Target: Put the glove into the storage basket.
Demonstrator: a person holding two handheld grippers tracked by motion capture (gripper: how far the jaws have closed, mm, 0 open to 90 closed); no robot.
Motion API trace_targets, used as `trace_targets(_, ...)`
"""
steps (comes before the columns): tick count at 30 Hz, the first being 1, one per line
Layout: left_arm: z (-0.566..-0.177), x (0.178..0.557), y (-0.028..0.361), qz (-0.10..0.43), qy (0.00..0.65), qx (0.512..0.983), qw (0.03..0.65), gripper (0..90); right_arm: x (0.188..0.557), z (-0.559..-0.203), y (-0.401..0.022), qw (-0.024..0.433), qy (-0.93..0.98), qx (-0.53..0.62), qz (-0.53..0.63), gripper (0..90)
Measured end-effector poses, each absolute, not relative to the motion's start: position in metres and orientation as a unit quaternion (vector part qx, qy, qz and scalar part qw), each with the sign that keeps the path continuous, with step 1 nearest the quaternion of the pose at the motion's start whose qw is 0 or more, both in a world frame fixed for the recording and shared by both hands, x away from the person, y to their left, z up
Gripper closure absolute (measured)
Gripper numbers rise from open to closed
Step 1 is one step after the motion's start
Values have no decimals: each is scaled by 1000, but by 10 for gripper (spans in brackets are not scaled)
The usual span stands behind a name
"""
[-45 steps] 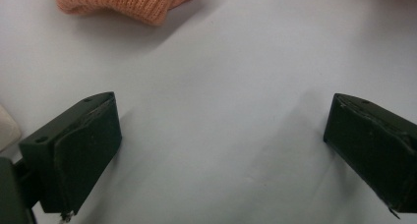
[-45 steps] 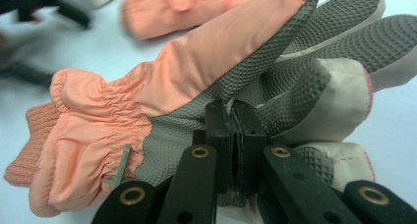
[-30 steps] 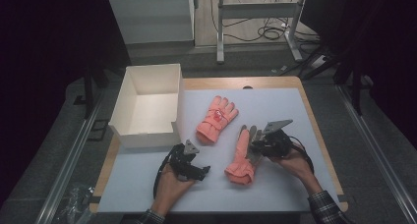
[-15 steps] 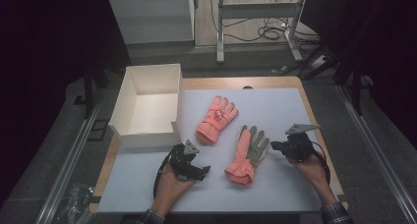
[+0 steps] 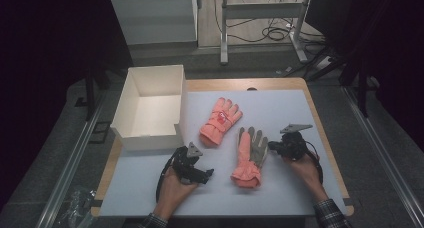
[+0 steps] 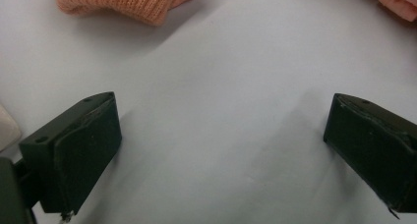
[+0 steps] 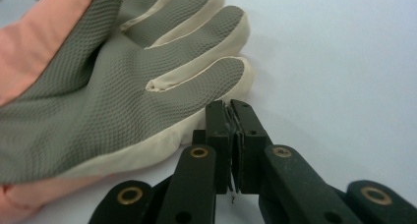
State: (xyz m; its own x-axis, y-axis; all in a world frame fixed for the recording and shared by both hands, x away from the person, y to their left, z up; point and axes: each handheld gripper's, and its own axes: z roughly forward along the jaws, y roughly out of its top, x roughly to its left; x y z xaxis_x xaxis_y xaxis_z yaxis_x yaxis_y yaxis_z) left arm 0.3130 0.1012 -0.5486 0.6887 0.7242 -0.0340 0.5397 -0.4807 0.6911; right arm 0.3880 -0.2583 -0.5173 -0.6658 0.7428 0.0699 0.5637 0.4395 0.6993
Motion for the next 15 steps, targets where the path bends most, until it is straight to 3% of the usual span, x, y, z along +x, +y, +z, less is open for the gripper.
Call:
trace_targets(9, -549, 313, 101, 132, 372, 850, 349, 10, 398, -519, -238, 122, 840, 386, 362, 851)
trace_targets(15, -549, 313, 101, 133, 372, 850, 349, 10, 399, -511, -238, 132, 837, 384, 367, 796)
